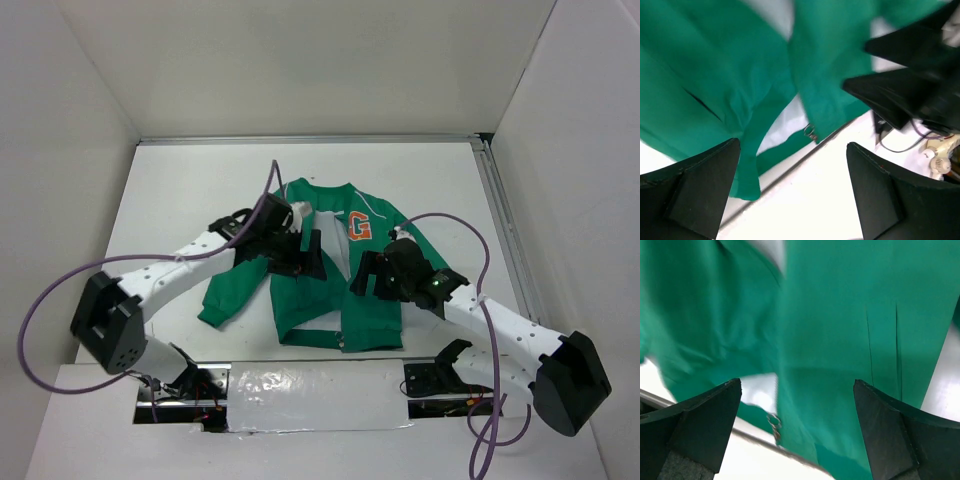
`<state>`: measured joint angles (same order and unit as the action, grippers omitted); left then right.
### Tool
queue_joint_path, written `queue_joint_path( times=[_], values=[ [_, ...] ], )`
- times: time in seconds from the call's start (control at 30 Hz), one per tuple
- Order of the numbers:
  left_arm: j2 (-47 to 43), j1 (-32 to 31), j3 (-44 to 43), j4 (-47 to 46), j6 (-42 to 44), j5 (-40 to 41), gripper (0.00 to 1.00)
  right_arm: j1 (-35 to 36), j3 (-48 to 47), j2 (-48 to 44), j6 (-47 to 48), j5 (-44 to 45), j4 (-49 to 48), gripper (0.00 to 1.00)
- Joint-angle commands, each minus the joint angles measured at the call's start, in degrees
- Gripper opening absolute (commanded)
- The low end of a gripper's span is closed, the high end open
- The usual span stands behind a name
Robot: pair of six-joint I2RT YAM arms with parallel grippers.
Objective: Zip up the jacket
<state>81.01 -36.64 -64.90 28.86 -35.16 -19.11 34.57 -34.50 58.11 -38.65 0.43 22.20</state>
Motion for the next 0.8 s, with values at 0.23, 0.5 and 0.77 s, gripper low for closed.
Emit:
queue_joint_path(
  times=[0.23,0.5,0.77],
  values=[
    [14.5,0.3,4.3,-2.9,-5.8,0.0,0.99,11.0,-1.8,10.1,-11.8,14.9,5.0,0.81],
    [19.0,5.4,5.6,-2.5,-4.0,3.9,0.99,5.2,-10.2,20.3,-13.1,24.2,10.4,0.13],
    [16.4,16.9,11.7,-7.3,-0.5,-1.9,0.93,-8.2,-15.7,21.9,-2.1,23.7,10.6,0.05]
  ],
)
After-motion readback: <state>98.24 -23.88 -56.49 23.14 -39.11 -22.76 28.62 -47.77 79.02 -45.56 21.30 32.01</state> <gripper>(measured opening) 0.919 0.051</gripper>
